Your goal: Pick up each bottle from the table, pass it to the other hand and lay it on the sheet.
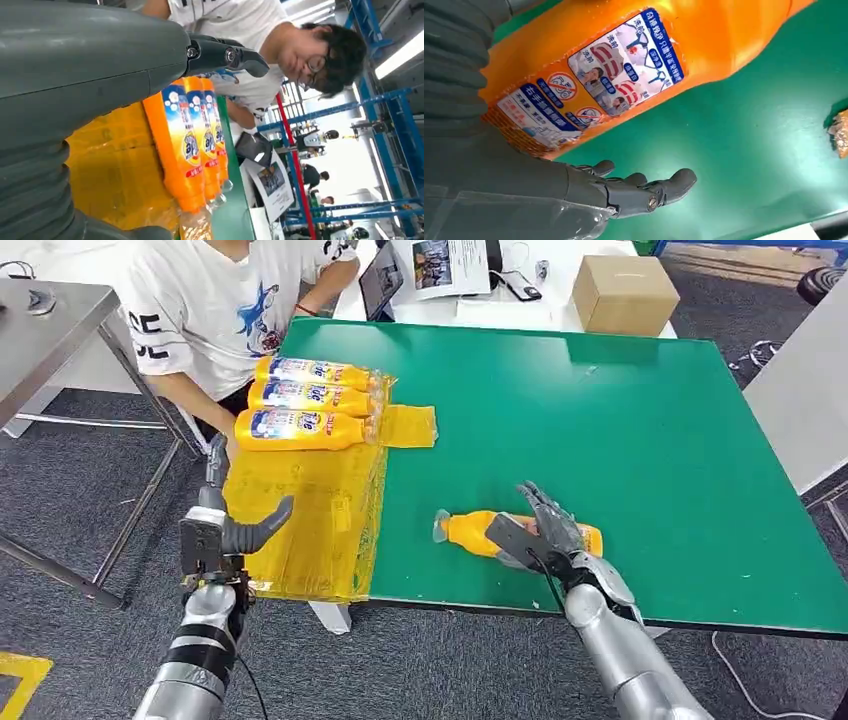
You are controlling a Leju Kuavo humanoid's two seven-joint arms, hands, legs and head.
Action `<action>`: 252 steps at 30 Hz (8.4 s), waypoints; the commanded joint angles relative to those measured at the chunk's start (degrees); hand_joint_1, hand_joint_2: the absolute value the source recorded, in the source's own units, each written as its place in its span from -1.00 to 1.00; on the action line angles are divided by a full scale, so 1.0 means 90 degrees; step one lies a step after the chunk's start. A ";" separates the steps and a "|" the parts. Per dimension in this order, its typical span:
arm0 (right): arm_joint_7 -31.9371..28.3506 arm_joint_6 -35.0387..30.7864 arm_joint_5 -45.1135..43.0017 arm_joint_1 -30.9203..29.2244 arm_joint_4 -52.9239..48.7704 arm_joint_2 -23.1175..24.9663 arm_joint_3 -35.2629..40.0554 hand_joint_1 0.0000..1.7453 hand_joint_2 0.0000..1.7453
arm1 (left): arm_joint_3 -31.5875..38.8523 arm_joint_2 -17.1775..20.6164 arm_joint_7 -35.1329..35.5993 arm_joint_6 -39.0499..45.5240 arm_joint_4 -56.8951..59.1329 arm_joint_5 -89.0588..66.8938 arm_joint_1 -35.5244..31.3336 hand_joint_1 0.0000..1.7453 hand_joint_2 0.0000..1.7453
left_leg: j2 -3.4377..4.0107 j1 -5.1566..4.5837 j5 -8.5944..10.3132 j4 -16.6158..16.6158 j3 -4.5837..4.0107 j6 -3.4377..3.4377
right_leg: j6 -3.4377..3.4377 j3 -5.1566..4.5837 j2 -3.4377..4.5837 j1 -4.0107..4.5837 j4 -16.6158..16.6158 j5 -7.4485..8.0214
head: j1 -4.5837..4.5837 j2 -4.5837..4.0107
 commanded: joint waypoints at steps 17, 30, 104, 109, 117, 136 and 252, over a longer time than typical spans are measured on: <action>0.0221 0.0694 0.0101 -0.0732 0.1423 -0.0546 0.0847 -1.00 1.00 | -0.0047 0.0053 0.0024 -0.0034 0.0969 0.0077 -0.0499 -1.00 1.00 | -0.0022 0.0011 0.0001 -0.0007 0.0038 -0.0008 | -0.0009 0.0049 -0.0009 0.0010 -0.0018 -0.0001 | -0.0002 0.0000; 0.0228 0.1695 -0.0009 -0.1193 0.1781 -0.0970 0.1905 -1.00 1.00 | -0.0028 0.0053 0.0024 -0.0163 0.1508 0.0157 -0.0786 -1.00 1.00 | -0.0024 0.0008 0.0002 -0.0005 0.0037 -0.0005 | -0.0006 0.0049 -0.0012 0.0007 -0.0015 -0.0001 | -0.0002 0.0000; -0.3548 -0.3815 -0.2321 0.1335 0.0259 0.2025 0.1754 1.00 1.00 | -0.2906 0.0057 0.1554 -0.4725 0.0770 0.2667 -0.0220 -1.00 1.00 | 0.0001 0.0016 -0.0008 -0.0010 0.0007 -0.0011 | -0.0008 0.0016 0.0015 0.0012 -0.0018 -0.0001 | -0.0002 0.0000; -0.3548 -0.3815 -0.2321 0.1335 0.0259 0.2025 0.1754 1.00 1.00 | -0.2906 0.0057 0.1554 -0.4725 0.0770 0.2667 -0.0220 -1.00 1.00 | -0.0014 0.0013 -0.0006 -0.0008 0.0004 -0.0010 | -0.0007 0.0015 0.0000 0.0009 -0.0015 -0.0004 | -0.0002 0.0000; -0.3548 -0.3815 -0.2321 0.1335 0.0259 0.2025 0.1754 1.00 1.00 | -0.2906 0.0057 0.1554 -0.4725 0.0770 0.2667 -0.0220 -1.00 1.00 | -0.0013 0.0014 -0.0007 -0.0010 0.0008 -0.0012 | -0.0011 0.0018 0.0002 0.0010 -0.0015 -0.0005 | 0.0000 0.0000; -0.3548 -0.3803 -0.2438 0.1103 0.1080 0.2164 0.1885 1.00 1.00 | -0.3164 0.0177 0.1663 -0.5104 0.0749 0.3015 -0.0198 -1.00 1.00 | -0.0013 0.0015 -0.0010 -0.0007 0.0013 -0.0013 | -0.0011 0.0024 0.0002 0.0011 -0.0015 -0.0008 | -0.0002 0.0000; -0.3548 -0.3034 -0.2867 0.1717 -0.2820 0.1932 0.0965 -1.00 -1.00 | -0.1361 0.0938 0.1927 0.0097 0.4006 -0.6458 -0.2281 -1.00 1.00 | 0.0004 0.0017 -0.0008 -0.0008 0.0015 -0.0012 | -0.0012 0.0021 0.0010 0.0013 -0.0012 -0.0007 | 0.0000 0.0000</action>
